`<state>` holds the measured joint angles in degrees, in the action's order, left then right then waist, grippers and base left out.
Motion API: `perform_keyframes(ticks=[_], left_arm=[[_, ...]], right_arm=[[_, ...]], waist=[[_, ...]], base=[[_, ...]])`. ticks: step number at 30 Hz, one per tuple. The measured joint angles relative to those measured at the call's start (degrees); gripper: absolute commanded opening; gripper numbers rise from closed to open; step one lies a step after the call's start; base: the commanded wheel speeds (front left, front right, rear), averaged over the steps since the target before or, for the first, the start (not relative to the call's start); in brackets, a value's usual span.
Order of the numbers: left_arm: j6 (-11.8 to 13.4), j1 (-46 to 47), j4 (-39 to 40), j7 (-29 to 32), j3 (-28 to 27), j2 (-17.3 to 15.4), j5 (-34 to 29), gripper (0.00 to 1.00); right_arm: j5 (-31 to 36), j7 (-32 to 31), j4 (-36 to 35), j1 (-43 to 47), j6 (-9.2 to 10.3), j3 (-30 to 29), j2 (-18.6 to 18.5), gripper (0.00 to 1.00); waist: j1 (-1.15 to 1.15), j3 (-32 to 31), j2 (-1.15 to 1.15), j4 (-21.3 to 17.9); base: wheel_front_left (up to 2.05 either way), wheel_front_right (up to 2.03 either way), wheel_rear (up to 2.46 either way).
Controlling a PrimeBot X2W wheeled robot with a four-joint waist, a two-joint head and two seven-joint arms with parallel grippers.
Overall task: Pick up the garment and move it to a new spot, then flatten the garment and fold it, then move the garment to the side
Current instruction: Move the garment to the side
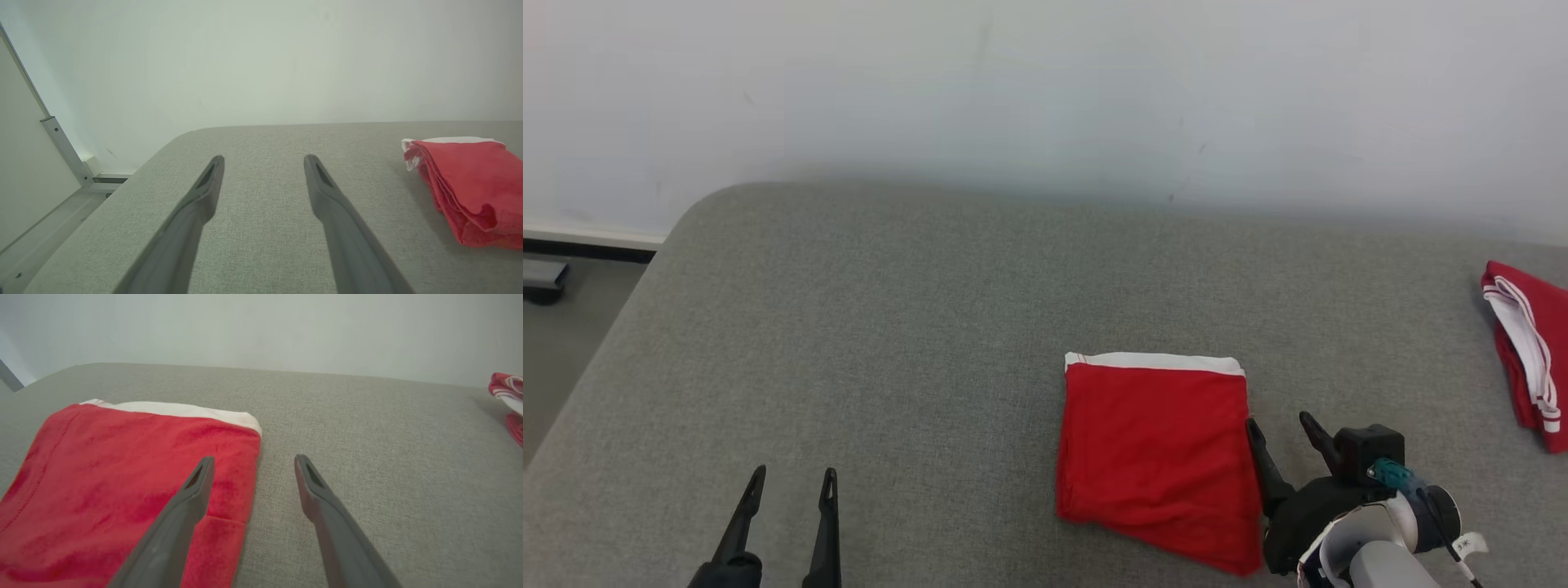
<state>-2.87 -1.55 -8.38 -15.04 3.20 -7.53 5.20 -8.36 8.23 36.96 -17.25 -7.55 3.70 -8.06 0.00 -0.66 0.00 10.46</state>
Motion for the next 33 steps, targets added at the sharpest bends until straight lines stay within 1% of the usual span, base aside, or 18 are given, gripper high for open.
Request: perform_keyframes(ticks=[9, 12, 15, 16, 17, 18, 19, 22, 26, 30, 33], left_arm=[[0.3, 2.0, -0.3, 0.0, 0.1, 0.5, 0.1, 1.0], [0.1, 2.7, -0.6, 0.0, 0.2, 0.8, 0.1, 1.0], [0.1, 3.0, -0.6, 0.0, 0.2, 0.9, 0.1, 1.0], [0.1, 3.0, -0.6, 0.0, 0.2, 1.0, 0.1, 1.0], [0.1, 3.0, -0.6, 0.0, 0.2, 1.0, 0.1, 1.0], [0.1, 3.0, -0.6, 0.0, 0.2, 1.0, 0.2, 1.0], [-0.1, 3.1, -0.7, 0.0, 0.2, 1.0, 0.3, 1.0], [-0.1, 3.3, -0.7, 0.0, 0.5, 1.2, 0.3, 1.0], [-0.2, 3.7, -0.9, 0.0, 0.4, 1.3, 0.3, 1.0], [-0.3, 4.0, -0.9, 0.0, 0.0, 1.3, 0.5, 1.0], [-0.6, 4.2, -0.6, 0.0, -0.2, 1.3, 0.5, 1.0]], right_arm=[[-0.1, 2.2, 16.0, -7.4, 0.0, 0.0, 0.9, 1.0], [-0.2, 3.5, 19.3, -8.7, 0.0, 0.8, 1.5, 1.0], [-1.8, 4.3, 21.7, -9.6, 0.0, 2.1, 2.2, 1.0], [-2.4, 4.4, 22.3, -9.8, 0.01, 2.8, 2.5, 0.89], [-3.3, 4.4, 22.8, -10.1, 0.02, 3.4, 2.7, 0.48], [-4.1, 4.4, 23.2, -10.3, 0.07, 4.1, 2.9, 0.2], [-5.1, 4.3, 23.7, -10.6, 0.1, 4.9, 3.0, 0.0], [-7.2, 4.1, 24.4, -11.5, 0.09, 7.1, 3.2, 0.0], [-9.2, 4.1, 24.5, -13.1, -0.02, 10.5, 2.2, 0.0], [-11.2, 3.5, 23.7, -15.2, -0.01, 14.8, 0.2, 0.0], [-13.3, 2.0, 21.9, -17.5, -0.01, 18.6, -2.5, 0.0]], waist=[[0.01, 4.0, 0.0, 1.6], [0.0, 4.7, 0.0, 2.0], [0.0, 4.8, 0.0, 1.9], [0.0, 4.8, 0.0, 1.8], [0.0, 4.8, 0.0, 1.7], [0.0, 4.8, 0.0, 1.6], [0.0, 4.8, 0.0, 1.4], [0.0, 5.2, 0.0, 1.1], [0.0, 5.6, 0.0, 0.2], [0.0, 5.8, 0.0, -1.5], [0.0, 6.1, 0.0, -3.1]], base=[[0.0, 0.0, 0.0], [0.0, 0.0, 0.0], [0.0, 0.0, 0.0], [0.0, 0.0, 0.0], [0.0, 0.0, 0.0], [0.0, 0.0, 0.0], [0.0, 0.0, 0.0], [0.0, 0.0, 0.0], [0.0, 0.0, 0.0], [0.0, 0.0, 0.0], [0.0, 0.0, 0.0]])
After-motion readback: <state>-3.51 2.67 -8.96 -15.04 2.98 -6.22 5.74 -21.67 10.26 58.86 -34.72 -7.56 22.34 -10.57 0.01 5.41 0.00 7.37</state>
